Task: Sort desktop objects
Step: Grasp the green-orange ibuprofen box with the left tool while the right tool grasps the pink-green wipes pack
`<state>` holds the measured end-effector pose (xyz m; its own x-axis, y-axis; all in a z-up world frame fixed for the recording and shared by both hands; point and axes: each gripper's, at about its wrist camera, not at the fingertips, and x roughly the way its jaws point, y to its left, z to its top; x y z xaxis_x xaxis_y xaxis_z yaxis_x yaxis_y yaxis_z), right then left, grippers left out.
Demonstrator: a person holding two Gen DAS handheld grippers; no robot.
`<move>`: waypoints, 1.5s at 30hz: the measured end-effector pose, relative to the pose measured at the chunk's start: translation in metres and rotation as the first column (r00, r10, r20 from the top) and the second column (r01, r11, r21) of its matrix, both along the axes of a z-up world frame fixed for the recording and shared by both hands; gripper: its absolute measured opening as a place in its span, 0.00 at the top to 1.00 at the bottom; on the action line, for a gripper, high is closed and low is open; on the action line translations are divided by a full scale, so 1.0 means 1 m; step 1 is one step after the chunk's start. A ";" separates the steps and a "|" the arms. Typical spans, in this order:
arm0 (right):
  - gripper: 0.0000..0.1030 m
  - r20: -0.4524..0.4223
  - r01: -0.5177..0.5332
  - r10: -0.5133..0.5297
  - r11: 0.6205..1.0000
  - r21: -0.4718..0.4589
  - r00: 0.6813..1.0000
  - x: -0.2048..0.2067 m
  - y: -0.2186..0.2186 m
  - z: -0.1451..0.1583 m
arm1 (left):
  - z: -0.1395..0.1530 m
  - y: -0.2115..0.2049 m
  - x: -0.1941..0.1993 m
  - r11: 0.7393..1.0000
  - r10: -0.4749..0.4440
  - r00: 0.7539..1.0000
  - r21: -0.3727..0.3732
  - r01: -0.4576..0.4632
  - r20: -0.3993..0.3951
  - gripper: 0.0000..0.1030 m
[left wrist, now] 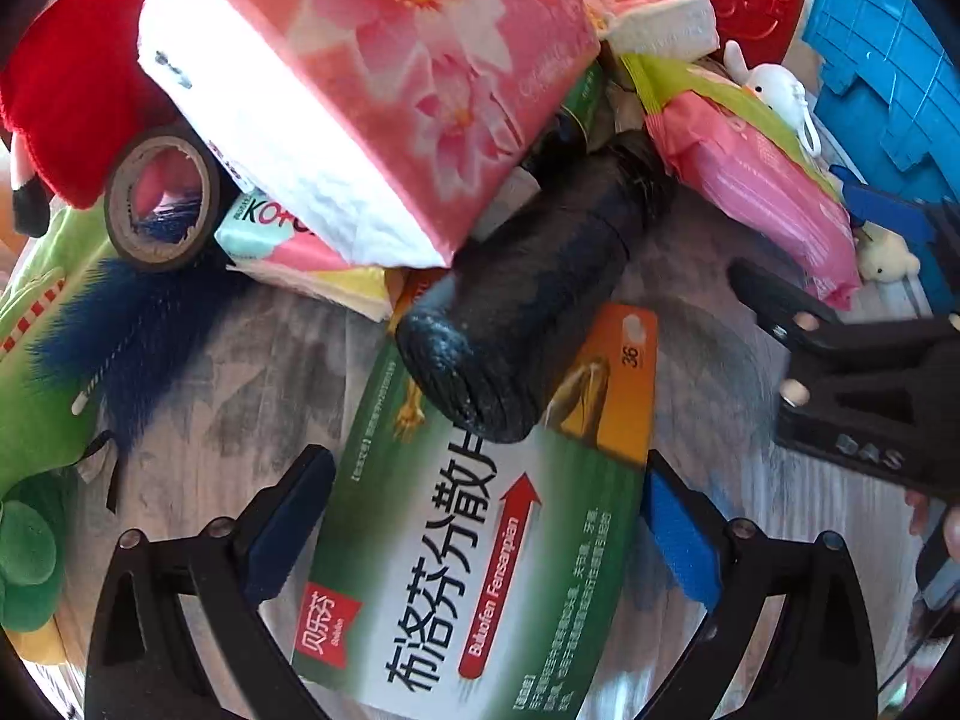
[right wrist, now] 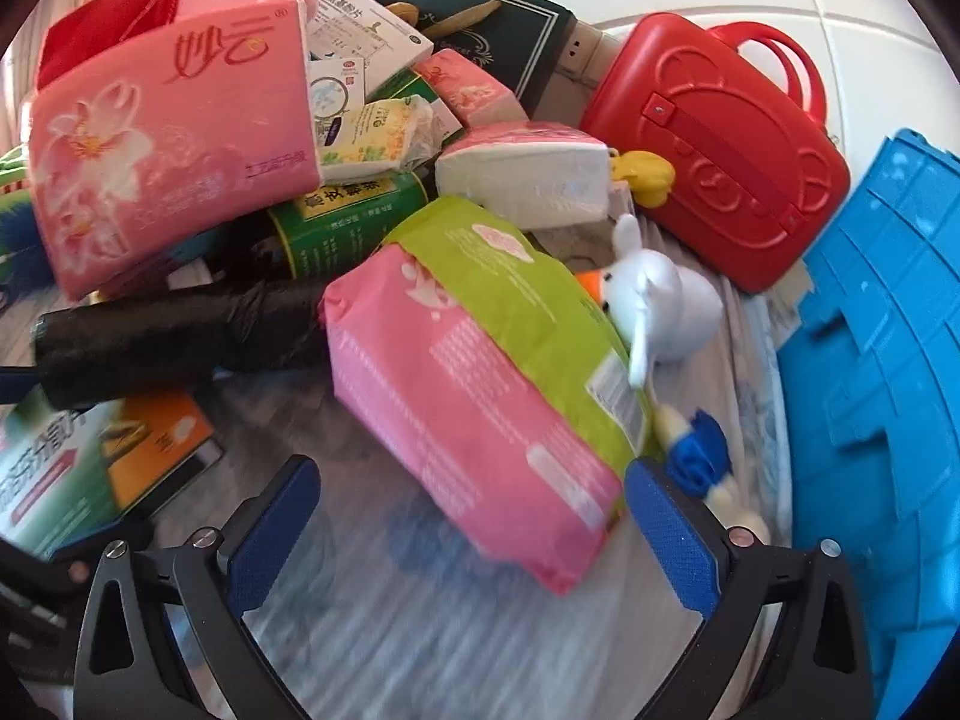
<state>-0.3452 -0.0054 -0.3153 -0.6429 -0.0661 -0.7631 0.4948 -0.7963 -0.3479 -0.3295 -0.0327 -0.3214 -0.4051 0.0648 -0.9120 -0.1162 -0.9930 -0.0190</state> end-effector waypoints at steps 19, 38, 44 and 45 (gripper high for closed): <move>0.29 0.094 0.102 -0.081 0.964 -0.244 0.992 -0.026 0.045 0.010 | 0.034 0.016 0.036 0.993 0.091 0.987 -0.068 -0.101 -0.135 0.12; 0.83 0.176 0.064 0.005 0.920 -0.385 0.984 0.076 0.046 0.081 | 0.124 -0.038 0.064 0.987 0.159 0.950 0.017 -0.160 -0.270 0.13; 0.42 0.179 0.064 -0.012 0.955 -0.289 0.984 0.074 0.031 0.058 | 0.095 -0.031 0.052 0.989 0.149 0.964 0.021 -0.148 -0.219 0.13; 0.41 0.175 0.060 -0.011 0.960 -0.274 0.984 0.072 0.028 0.054 | 0.092 -0.030 0.049 0.989 0.145 0.965 0.016 -0.145 -0.218 0.13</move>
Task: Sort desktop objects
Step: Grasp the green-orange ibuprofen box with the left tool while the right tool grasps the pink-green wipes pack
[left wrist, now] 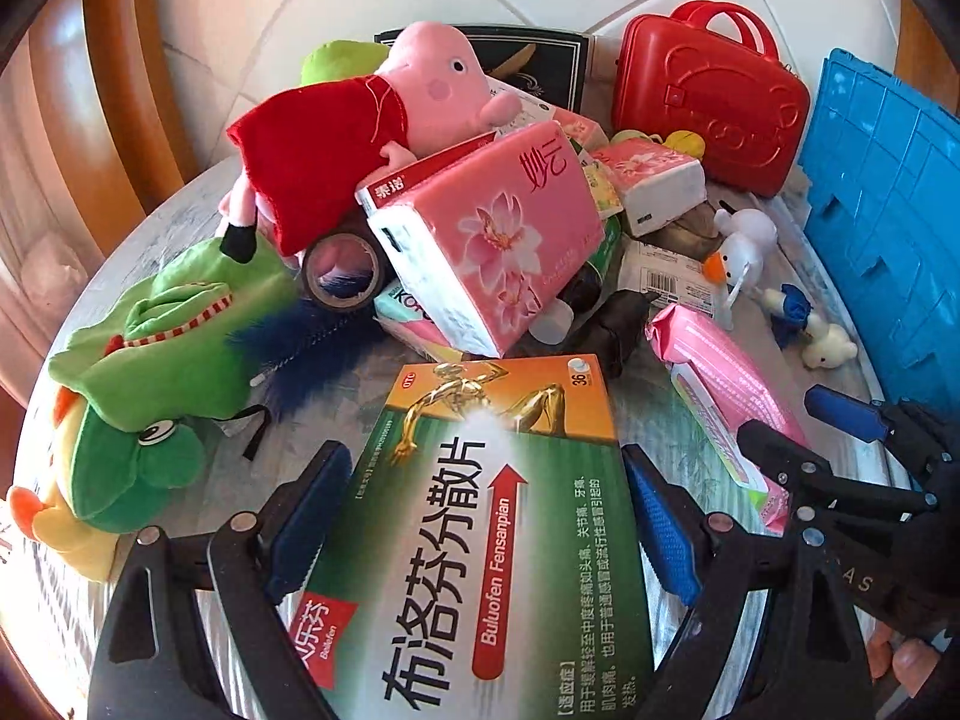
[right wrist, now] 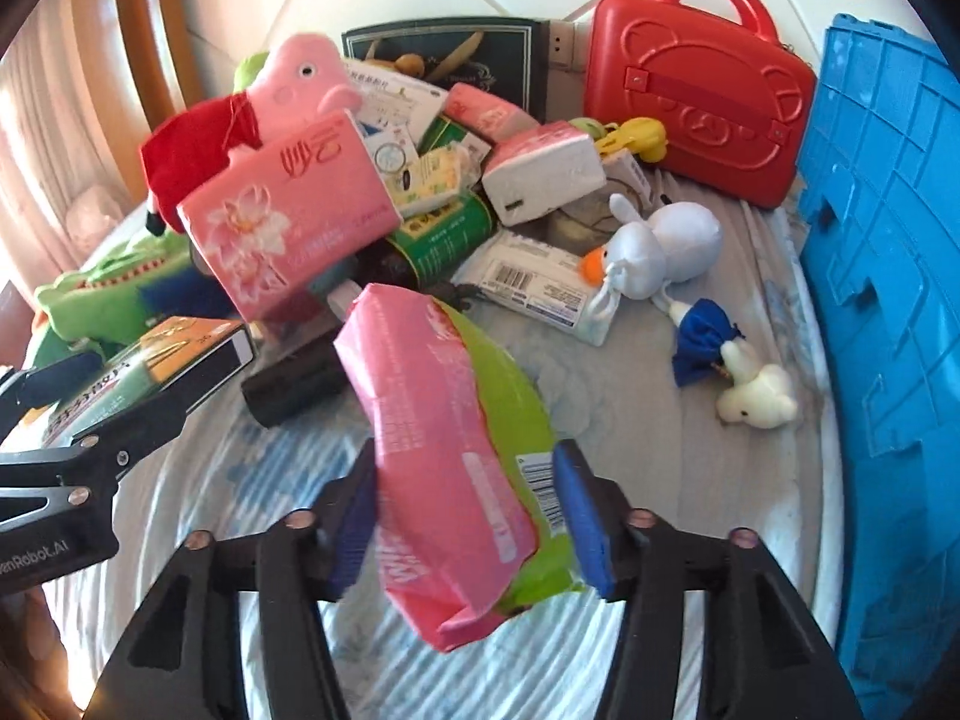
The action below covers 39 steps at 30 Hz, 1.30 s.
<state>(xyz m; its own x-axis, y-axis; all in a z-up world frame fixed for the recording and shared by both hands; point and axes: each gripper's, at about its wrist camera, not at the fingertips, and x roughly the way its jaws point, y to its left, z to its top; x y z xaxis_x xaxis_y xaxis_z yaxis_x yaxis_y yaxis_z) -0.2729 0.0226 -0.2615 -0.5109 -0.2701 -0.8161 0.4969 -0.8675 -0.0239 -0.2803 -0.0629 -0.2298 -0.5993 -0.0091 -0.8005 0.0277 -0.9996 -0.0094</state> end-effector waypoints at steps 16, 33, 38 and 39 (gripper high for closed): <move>0.05 0.026 0.061 -0.067 0.983 0.174 0.997 -0.053 -0.011 -0.054 | -0.045 0.022 -0.055 0.998 -0.055 0.996 -0.028 0.057 0.064 0.15; 0.28 0.125 0.030 -0.038 0.998 0.060 0.991 -0.072 0.004 -0.064 | -0.038 0.029 -0.053 0.996 -0.052 0.998 -0.067 0.055 0.043 0.16; 0.30 0.061 0.040 -0.041 0.999 0.022 0.997 -0.049 0.012 -0.041 | -0.017 0.029 -0.040 0.996 -0.050 0.999 -0.072 0.050 -0.001 0.16; 0.30 0.050 0.038 -0.039 0.999 0.014 0.998 -0.046 0.014 -0.035 | -0.012 0.028 -0.037 0.996 -0.048 0.999 -0.071 0.047 -0.012 0.16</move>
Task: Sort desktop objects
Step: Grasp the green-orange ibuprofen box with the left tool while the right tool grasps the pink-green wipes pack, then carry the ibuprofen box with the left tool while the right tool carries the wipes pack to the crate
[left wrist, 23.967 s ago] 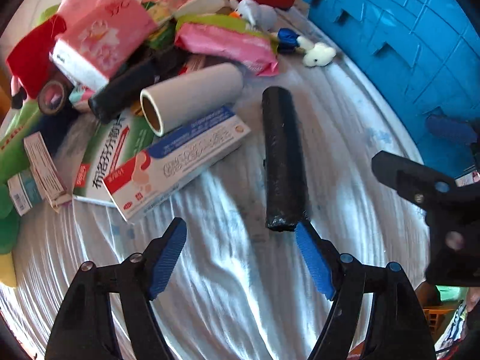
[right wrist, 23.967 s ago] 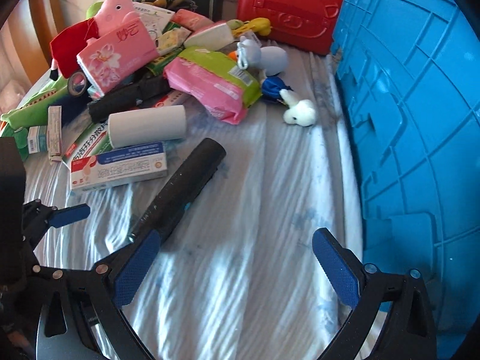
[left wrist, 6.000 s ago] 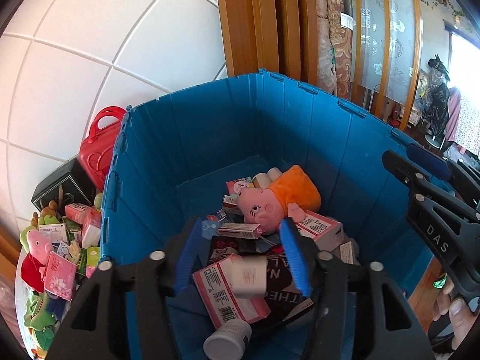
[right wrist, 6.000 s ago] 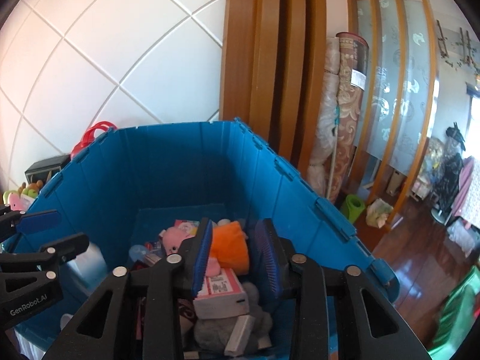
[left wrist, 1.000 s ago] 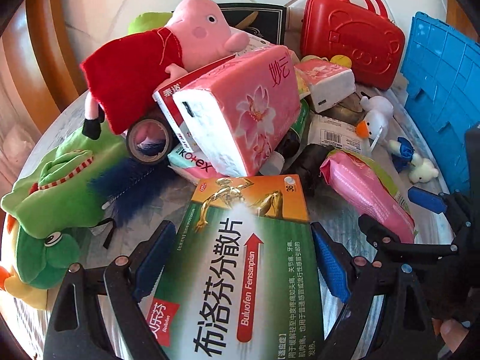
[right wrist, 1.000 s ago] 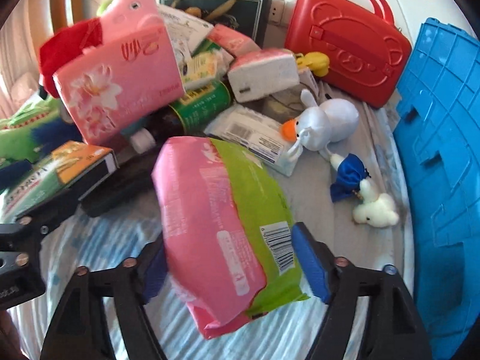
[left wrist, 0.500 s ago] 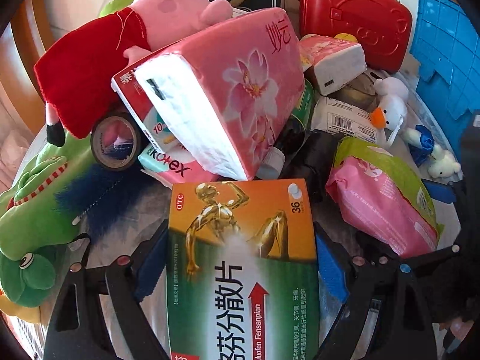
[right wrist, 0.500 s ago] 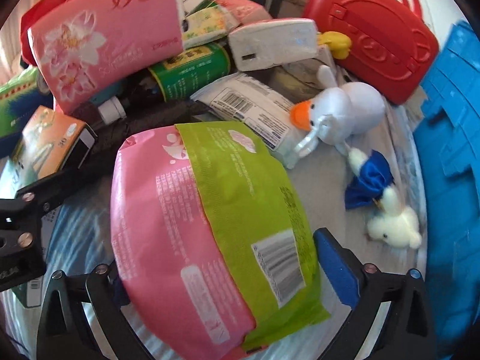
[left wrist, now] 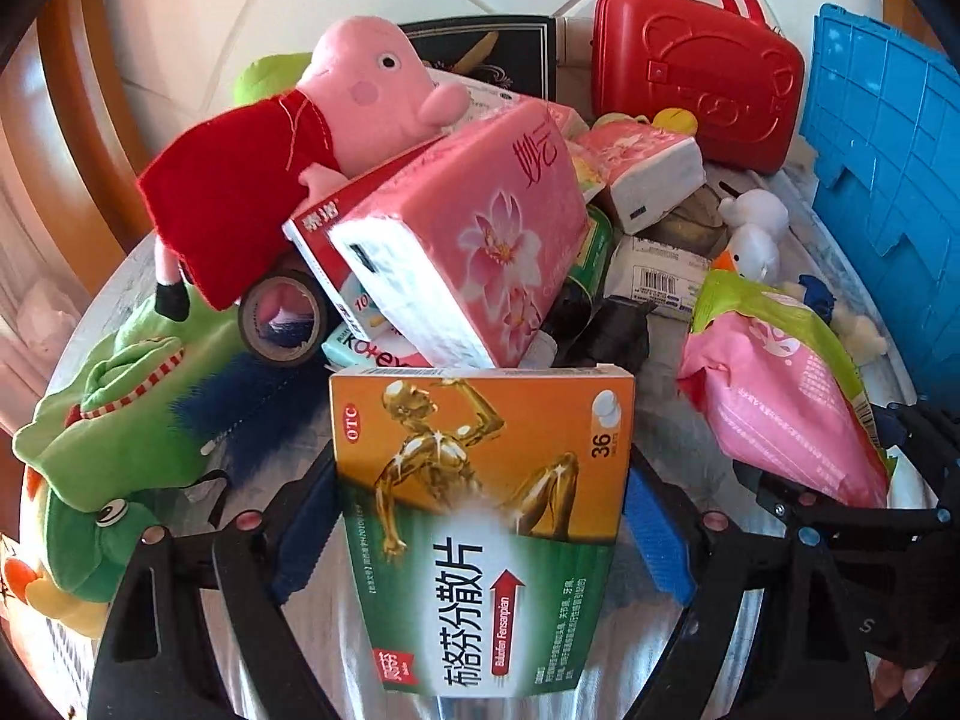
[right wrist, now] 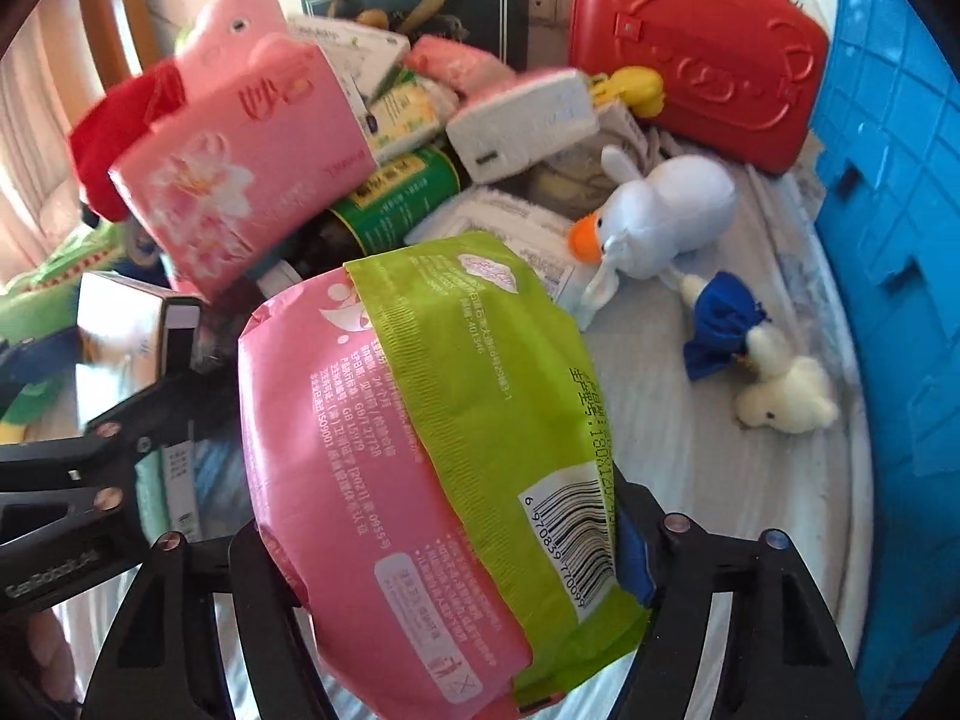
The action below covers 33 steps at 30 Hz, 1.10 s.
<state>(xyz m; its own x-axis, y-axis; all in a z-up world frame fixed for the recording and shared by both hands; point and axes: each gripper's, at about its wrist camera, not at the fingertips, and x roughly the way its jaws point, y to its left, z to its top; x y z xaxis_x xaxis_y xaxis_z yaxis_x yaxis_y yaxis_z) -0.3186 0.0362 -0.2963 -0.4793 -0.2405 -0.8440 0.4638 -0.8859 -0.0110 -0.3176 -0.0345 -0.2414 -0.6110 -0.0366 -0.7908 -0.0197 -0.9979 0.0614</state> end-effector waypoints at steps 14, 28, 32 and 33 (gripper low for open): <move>0.29 -0.321 0.018 -0.048 0.995 -0.094 0.946 0.070 0.023 0.175 | 0.152 0.014 0.058 1.000 -0.003 0.962 0.025 0.010 -0.274 0.16; 0.29 -0.561 0.224 -0.308 0.950 -0.216 0.768 0.151 0.194 0.332 | 0.279 0.188 0.105 0.946 -0.248 0.823 0.056 0.320 -0.512 0.16; 0.29 -0.564 0.329 -0.387 0.921 -0.207 0.729 0.164 0.261 0.335 | 0.282 0.257 0.114 0.906 -0.339 0.800 0.057 0.419 -0.495 0.16; 0.29 -0.560 0.349 -0.402 0.914 -0.204 0.725 0.166 0.275 0.333 | 0.282 0.273 0.119 0.925 -0.323 0.794 0.006 0.381 -0.515 0.16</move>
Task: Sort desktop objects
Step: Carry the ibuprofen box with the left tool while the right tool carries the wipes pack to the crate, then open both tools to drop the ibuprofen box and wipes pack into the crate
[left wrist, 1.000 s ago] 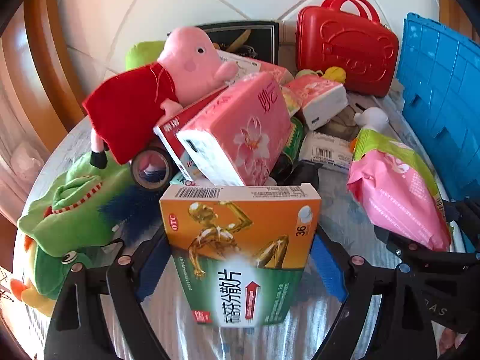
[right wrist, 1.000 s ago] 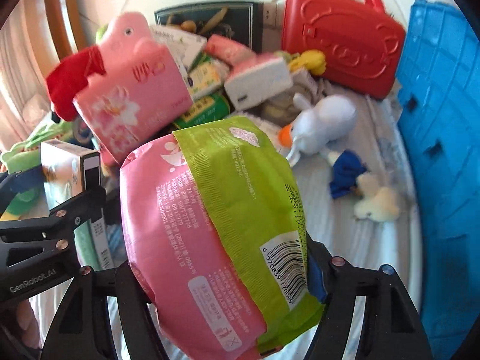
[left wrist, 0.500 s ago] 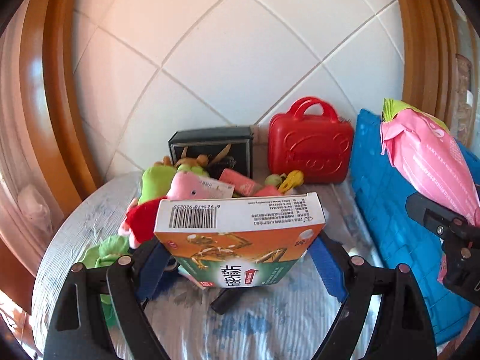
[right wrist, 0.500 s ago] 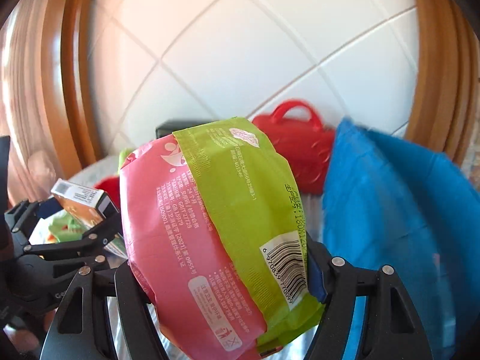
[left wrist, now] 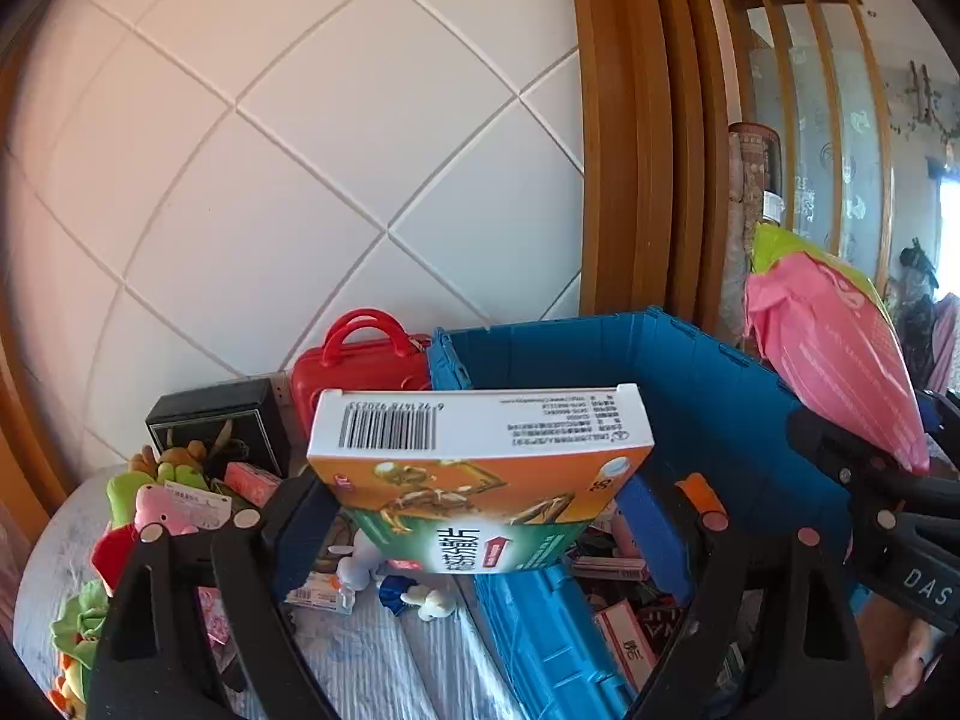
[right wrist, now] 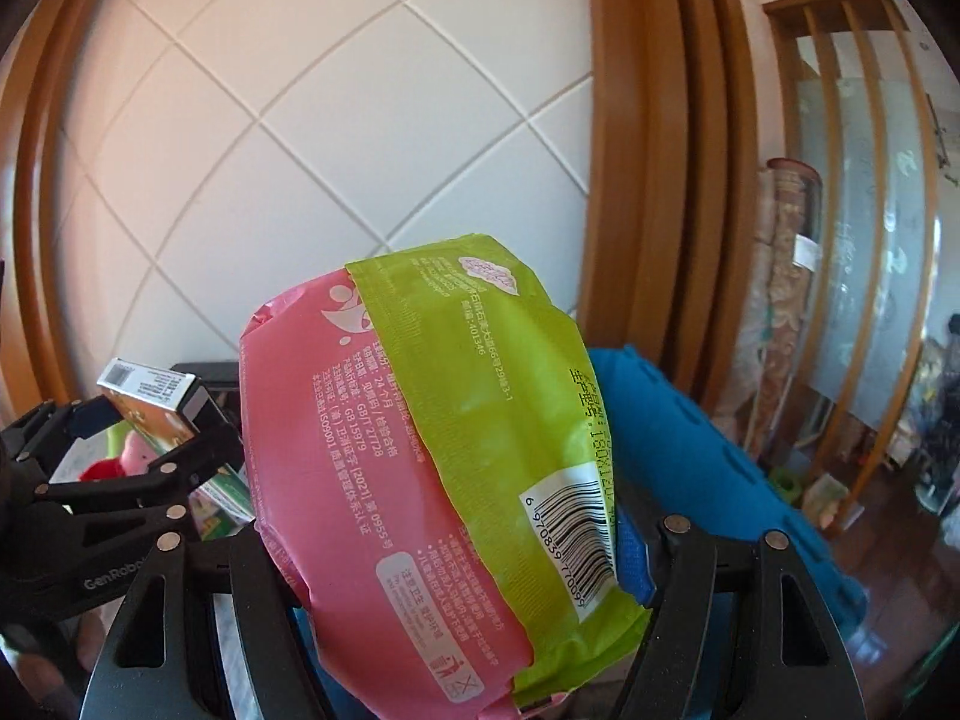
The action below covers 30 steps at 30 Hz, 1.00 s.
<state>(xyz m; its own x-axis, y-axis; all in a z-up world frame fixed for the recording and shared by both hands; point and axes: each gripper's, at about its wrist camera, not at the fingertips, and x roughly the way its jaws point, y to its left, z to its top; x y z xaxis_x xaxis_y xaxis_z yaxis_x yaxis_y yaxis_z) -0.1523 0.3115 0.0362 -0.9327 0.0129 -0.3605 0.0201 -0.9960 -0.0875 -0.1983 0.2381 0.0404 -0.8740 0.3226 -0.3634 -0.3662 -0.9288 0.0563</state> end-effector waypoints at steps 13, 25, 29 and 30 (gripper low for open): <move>0.29 0.063 0.110 -0.107 0.993 -0.041 0.992 -0.011 0.115 -0.025 | 0.028 0.104 0.026 0.993 -0.094 0.996 -0.077 0.094 -0.001 0.15; 0.27 0.055 0.081 -0.081 0.997 0.001 0.995 -0.040 0.131 -0.018 | -0.014 0.125 -0.002 0.985 -0.096 0.971 -0.119 0.123 0.217 0.14; 0.27 0.067 0.070 -0.070 0.998 0.007 0.995 -0.051 0.131 -0.020 | -0.017 0.121 -0.003 0.985 -0.087 0.964 -0.123 0.120 0.250 0.14; 0.27 0.070 0.069 -0.070 0.998 0.007 0.995 -0.053 0.131 -0.021 | -0.017 0.121 -0.004 0.985 -0.084 0.963 -0.126 0.120 0.257 0.14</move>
<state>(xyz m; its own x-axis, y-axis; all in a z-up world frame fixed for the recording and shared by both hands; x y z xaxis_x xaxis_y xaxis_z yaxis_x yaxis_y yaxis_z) -0.2052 0.4423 0.0153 -0.9019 0.0787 -0.4247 -0.0429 -0.9947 -0.0932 -0.2023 0.3595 0.0230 -0.7145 0.3359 -0.6137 -0.4775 -0.8753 0.0768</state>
